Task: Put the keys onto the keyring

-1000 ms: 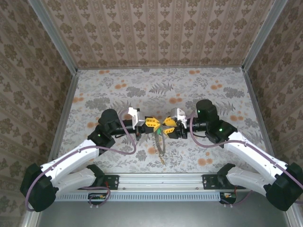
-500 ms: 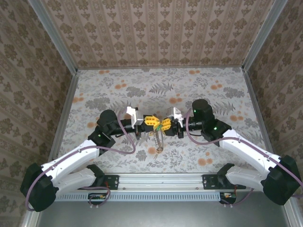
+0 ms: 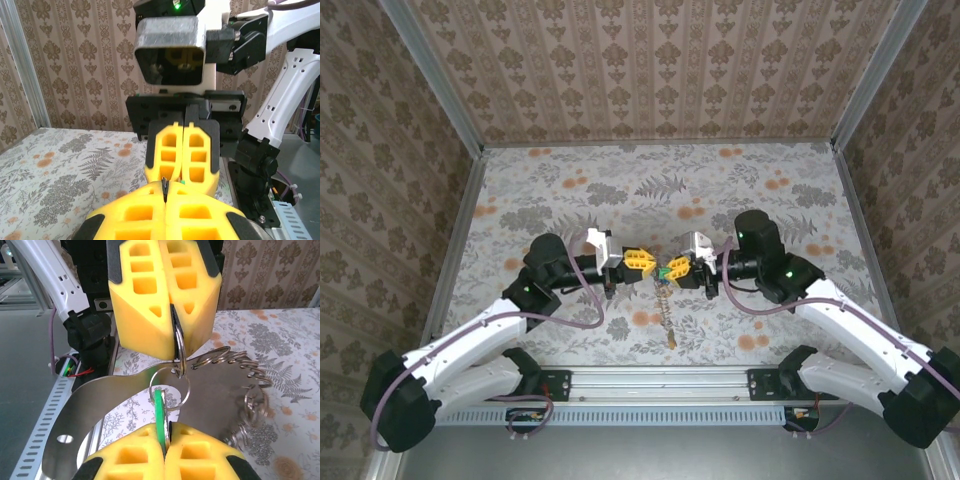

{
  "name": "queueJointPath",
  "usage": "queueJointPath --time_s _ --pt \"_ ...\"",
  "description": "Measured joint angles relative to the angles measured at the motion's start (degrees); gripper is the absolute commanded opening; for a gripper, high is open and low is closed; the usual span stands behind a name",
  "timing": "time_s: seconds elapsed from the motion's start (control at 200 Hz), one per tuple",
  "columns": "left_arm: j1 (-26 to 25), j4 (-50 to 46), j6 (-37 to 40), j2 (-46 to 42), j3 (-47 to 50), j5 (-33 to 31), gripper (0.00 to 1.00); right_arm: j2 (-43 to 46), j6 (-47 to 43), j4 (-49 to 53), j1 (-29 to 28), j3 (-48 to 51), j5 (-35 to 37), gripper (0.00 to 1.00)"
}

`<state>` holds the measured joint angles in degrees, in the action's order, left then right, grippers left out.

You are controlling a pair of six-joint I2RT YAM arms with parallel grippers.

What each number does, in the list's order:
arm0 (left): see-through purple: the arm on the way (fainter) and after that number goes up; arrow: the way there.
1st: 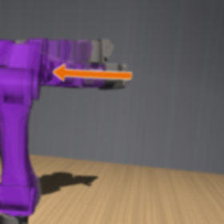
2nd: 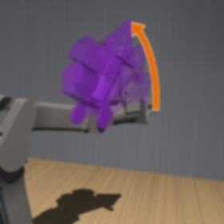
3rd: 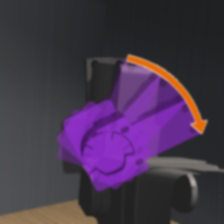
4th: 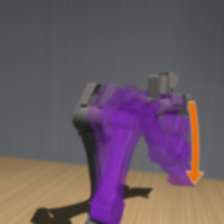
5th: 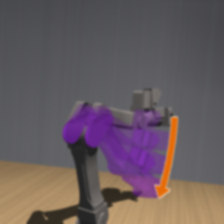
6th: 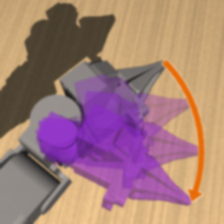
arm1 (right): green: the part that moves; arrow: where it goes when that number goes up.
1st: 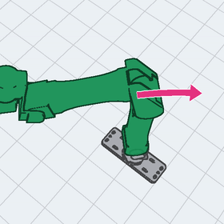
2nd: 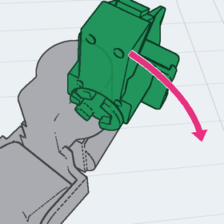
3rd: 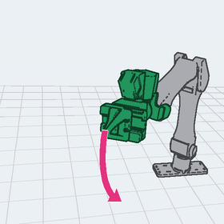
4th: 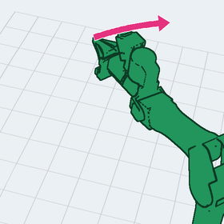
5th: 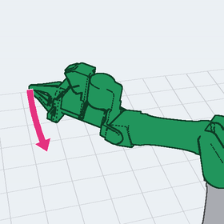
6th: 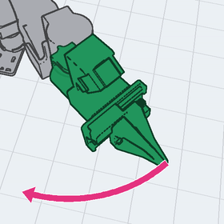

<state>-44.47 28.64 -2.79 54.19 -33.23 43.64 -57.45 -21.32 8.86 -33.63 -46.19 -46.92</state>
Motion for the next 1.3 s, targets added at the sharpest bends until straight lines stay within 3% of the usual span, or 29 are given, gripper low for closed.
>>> queueJointPath --time_s 0.685,0.745,0.765,0.805,1.0,1.3 --pt "-0.1 -11.4 6.3 0.2 -2.4 0.0 0.0 -2.1 -17.7 24.2 -1.2 -13.8 11.5 0.0" --pt "-0.1 -12.8 7.0 0.5 -3.1 -0.4 0.09 -2.7 -19.6 26.4 -2.3 -15.6 14.4 0.0" --pt "-0.1 -13.1 7.3 0.5 -3.2 -0.5 0.18 -3.1 -20.5 27.3 -2.8 -16.4 15.6 0.0" --pt "-0.1 -13.6 7.8 0.6 -3.3 -1.0 0.25 -3.8 -21.9 29.0 -4.1 -18.0 18.3 0.0" --pt "1.1 -16.5 7.8 0.5 -3.3 -4.9 0.4 -8.2 -30.0 38.1 -9.0 -26.1 32.4 0.0" --pt "6.7 -20.6 6.3 -6.7 -2.1 -15.8 0.59 -12.0 -41.3 39.4 -15.2 -28.7 50.0 0.0"
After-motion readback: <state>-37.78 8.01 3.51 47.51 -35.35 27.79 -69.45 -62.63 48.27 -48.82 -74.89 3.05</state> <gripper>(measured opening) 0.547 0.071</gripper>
